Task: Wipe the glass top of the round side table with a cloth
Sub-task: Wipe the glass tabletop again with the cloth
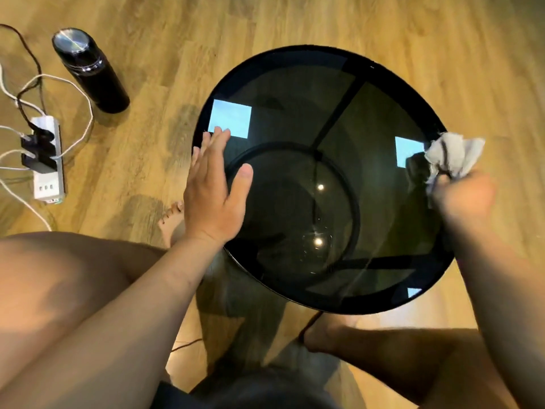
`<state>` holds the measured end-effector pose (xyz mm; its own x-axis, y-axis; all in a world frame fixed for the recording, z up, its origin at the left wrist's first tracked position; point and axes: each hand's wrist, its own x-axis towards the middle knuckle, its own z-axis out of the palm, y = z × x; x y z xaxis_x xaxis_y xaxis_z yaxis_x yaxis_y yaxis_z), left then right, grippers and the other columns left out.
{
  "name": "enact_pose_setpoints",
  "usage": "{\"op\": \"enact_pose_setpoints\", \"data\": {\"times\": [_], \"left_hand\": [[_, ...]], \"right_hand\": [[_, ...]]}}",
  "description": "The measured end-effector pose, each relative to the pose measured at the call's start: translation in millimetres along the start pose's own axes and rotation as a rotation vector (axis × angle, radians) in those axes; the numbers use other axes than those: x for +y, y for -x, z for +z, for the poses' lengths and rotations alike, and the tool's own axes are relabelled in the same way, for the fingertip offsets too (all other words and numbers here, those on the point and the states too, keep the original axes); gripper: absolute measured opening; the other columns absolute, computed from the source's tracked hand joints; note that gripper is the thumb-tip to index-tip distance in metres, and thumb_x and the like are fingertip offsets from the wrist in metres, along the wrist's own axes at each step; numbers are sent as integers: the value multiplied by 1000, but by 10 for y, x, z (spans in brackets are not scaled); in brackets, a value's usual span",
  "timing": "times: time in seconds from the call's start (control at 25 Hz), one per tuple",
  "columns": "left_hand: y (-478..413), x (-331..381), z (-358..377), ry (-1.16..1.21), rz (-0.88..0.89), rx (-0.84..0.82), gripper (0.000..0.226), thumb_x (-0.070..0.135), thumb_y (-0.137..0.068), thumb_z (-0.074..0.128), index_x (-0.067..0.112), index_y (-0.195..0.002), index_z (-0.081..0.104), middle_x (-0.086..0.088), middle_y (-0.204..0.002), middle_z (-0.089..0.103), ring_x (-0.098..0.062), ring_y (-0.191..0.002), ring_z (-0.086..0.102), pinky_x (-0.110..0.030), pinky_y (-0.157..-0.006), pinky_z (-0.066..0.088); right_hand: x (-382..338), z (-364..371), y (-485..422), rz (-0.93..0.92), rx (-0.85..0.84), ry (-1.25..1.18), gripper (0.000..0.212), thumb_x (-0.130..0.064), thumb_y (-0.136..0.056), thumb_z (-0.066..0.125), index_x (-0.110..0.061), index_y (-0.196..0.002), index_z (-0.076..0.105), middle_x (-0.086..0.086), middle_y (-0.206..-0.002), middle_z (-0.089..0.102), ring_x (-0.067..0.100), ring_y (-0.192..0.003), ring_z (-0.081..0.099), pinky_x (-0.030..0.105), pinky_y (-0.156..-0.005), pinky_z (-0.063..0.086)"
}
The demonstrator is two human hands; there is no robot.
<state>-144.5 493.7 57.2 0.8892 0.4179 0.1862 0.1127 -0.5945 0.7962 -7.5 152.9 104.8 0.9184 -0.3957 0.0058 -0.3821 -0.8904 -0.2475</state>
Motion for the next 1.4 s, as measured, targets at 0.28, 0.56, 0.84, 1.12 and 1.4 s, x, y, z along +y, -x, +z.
{"op": "enact_pose_setpoints", "data": {"times": [0.28,0.56,0.84,1.12,1.4], "left_hand": [[-33,26,-18,105,23,44,66,46,-97,33,10,-152,25,-12,-160,30,-24,-148,26,-33,-123,13],[30,24,-18,91,-112,63,70,44,-99,27,8,-156,11,-16,-165,13,-24,-152,11,-35,-123,11],[21,-5,3,-54,-158,-11,66,48,-98,22,23,-157,8,4,-167,6,-2,-151,-3,-22,-121,-1],[-2,-24,12,-109,-156,-23,65,51,-97,22,23,-156,15,4,-166,12,-5,-151,1,-27,-120,4],[10,-39,24,-123,-153,-3,64,52,-98,22,24,-155,19,2,-165,16,-12,-152,6,-36,-122,9]], "right_hand": [[-1568,549,1897,-658,-89,-230,17,-25,-85,61,-14,-97,67,10,-89,63,31,-72,63,32,-60,47],[-2415,874,1380,-1015,-48,-106,36,-30,-82,65,-25,-117,63,6,-105,61,28,-95,57,38,-70,39],[-2713,926,-344,-623,-50,22,39,-29,-87,56,-26,-126,54,11,-129,55,35,-122,49,45,-90,42],[-561,231,-1115,-131,-57,143,38,-28,-81,54,2,-103,60,34,-105,61,50,-99,60,55,-85,54],[538,-40,556,-132,-72,116,20,-22,-85,60,-2,-90,59,28,-88,61,47,-87,59,41,-67,44]]}}
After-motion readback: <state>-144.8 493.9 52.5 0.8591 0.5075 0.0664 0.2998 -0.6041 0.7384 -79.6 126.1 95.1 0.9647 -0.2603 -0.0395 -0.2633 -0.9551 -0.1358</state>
